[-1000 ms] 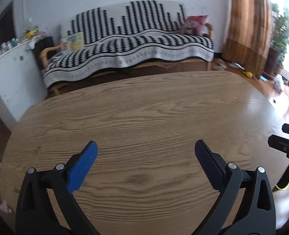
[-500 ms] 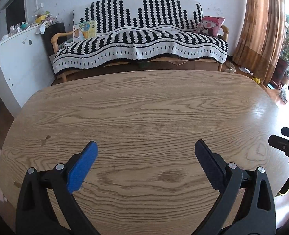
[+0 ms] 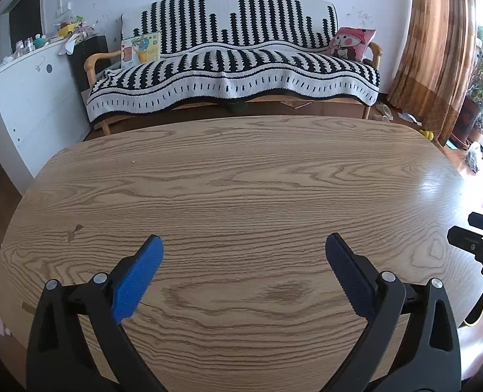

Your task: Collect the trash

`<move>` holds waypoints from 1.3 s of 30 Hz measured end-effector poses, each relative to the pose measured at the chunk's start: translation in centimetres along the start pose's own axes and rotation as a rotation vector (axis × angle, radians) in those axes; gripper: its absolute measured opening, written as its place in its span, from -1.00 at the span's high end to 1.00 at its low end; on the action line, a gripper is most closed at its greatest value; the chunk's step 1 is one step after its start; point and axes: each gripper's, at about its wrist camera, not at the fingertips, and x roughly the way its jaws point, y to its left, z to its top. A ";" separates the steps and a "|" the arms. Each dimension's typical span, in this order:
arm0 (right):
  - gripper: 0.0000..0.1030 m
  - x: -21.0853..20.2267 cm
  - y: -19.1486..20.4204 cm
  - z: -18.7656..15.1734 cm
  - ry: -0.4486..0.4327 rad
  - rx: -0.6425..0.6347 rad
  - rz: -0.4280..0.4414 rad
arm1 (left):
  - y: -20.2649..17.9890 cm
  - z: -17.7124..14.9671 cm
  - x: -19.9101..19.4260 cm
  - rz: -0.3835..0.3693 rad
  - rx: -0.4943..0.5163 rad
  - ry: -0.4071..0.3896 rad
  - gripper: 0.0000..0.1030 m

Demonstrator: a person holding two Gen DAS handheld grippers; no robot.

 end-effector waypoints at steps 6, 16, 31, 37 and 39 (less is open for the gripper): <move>-0.81 0.0 0.0 -0.1 0.000 0.001 -0.001 | 0.1 0.1 0.1 0.000 0.001 0.000 -0.87; -0.81 -0.2 0.0 0.1 -0.005 0.000 -0.005 | -0.1 -0.2 0.1 -0.004 0.004 -0.001 -0.87; -0.81 -0.4 0.2 0.2 -0.006 -0.003 -0.007 | -0.1 -0.2 0.1 -0.003 0.004 0.000 -0.87; -0.81 -0.4 0.4 0.1 -0.009 -0.005 -0.008 | 0.0 -0.4 0.2 -0.003 0.006 0.000 -0.87; -0.81 -0.3 0.5 0.1 -0.009 -0.005 -0.008 | 0.0 -0.4 0.2 -0.002 0.006 0.000 -0.87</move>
